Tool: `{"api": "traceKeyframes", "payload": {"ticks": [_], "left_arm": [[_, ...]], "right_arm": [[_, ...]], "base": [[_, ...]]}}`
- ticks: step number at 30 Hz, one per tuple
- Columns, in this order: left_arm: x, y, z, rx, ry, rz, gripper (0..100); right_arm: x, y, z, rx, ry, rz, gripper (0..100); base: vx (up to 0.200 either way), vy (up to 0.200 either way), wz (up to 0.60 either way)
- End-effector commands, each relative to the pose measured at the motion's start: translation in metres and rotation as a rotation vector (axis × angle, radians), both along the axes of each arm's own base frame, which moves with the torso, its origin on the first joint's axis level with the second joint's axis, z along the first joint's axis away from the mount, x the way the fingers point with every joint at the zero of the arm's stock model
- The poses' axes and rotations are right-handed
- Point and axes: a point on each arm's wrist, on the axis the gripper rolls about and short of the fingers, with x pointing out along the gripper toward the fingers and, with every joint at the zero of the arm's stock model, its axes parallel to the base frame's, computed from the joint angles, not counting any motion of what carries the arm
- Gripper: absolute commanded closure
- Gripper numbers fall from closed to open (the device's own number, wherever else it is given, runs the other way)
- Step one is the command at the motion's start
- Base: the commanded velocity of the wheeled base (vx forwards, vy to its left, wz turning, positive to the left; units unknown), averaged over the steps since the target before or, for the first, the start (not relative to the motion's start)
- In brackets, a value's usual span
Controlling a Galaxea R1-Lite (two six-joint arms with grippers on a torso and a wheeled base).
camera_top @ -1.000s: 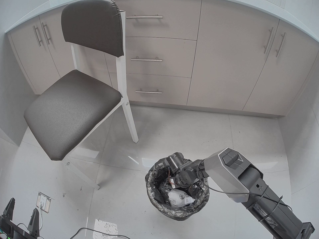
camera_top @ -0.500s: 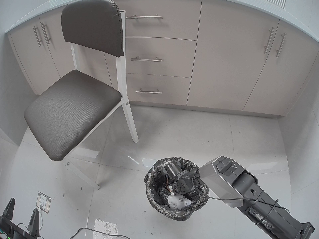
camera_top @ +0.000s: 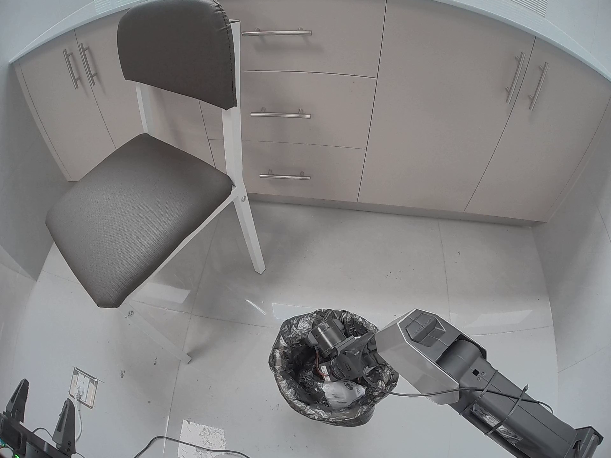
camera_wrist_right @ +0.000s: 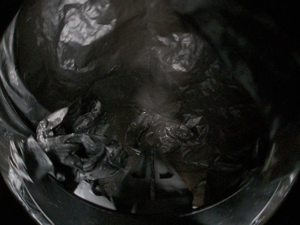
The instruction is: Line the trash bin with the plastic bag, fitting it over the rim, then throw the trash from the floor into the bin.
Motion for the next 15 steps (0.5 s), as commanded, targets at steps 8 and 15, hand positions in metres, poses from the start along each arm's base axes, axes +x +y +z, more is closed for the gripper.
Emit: {"api": "traceKeyframes", "payload": {"ticks": [8, 15], "left_arm": [[0.000, 0.000, -0.002, 0.002, -0.009, -0.002, 0], [-0.001, 0.000, -0.002, 0.005, -0.011, -0.005, 0]], "right_arm": [[0.008, 0.017, 0.111, 0.040, -0.067, 0.028, 100], [-0.002, 0.013, 0.225, 0.090, -0.123, 0.042, 100]], "base": [[0.000, 0.000, 0.00], [0.000, 0.000, 0.00]]}}
